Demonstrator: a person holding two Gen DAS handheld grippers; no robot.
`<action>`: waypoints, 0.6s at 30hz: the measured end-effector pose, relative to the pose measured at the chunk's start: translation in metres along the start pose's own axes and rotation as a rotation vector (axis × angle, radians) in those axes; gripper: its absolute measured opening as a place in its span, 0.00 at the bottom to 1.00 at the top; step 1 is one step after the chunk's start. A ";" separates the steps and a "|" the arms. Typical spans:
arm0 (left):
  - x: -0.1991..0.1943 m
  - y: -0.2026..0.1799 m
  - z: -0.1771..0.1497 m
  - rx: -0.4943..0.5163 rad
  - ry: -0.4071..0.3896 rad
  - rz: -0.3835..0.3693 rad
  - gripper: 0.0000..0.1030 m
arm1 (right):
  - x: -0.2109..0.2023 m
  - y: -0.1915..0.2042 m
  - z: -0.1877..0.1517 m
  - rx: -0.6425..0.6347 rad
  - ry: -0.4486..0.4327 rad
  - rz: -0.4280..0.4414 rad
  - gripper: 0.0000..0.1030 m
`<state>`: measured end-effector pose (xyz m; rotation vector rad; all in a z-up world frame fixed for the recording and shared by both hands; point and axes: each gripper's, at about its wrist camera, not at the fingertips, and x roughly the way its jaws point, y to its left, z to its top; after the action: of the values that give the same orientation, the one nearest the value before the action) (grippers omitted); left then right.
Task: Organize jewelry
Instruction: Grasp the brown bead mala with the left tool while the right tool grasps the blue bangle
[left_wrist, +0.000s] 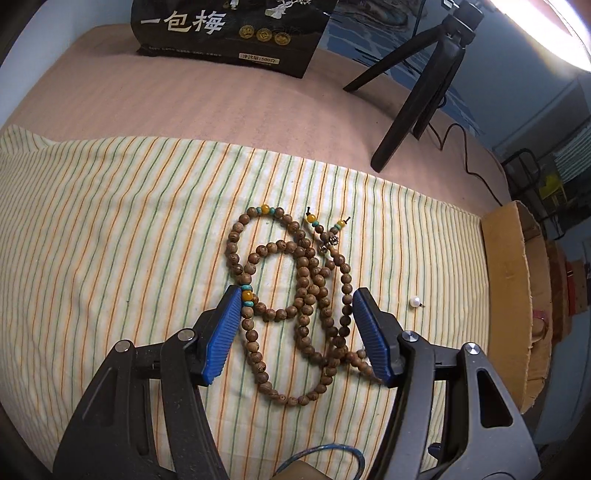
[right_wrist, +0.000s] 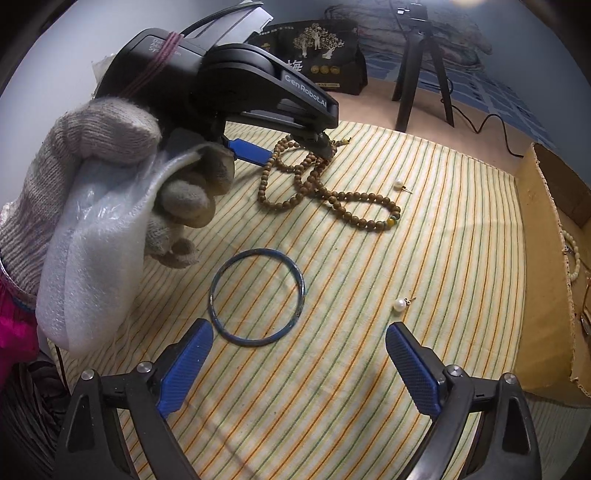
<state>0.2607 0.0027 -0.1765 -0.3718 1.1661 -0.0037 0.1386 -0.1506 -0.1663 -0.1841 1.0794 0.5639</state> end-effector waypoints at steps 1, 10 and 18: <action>0.002 -0.002 0.000 0.007 -0.002 0.010 0.61 | 0.000 0.001 0.000 0.003 -0.001 0.000 0.93; 0.016 -0.026 -0.002 0.127 -0.010 0.101 0.68 | -0.001 0.004 -0.006 -0.001 0.002 -0.004 0.95; 0.026 -0.038 -0.008 0.243 -0.005 0.190 0.65 | 0.000 0.009 -0.004 -0.028 -0.011 -0.018 0.95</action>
<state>0.2711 -0.0404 -0.1915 -0.0455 1.1774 0.0211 0.1311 -0.1447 -0.1669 -0.2145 1.0583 0.5636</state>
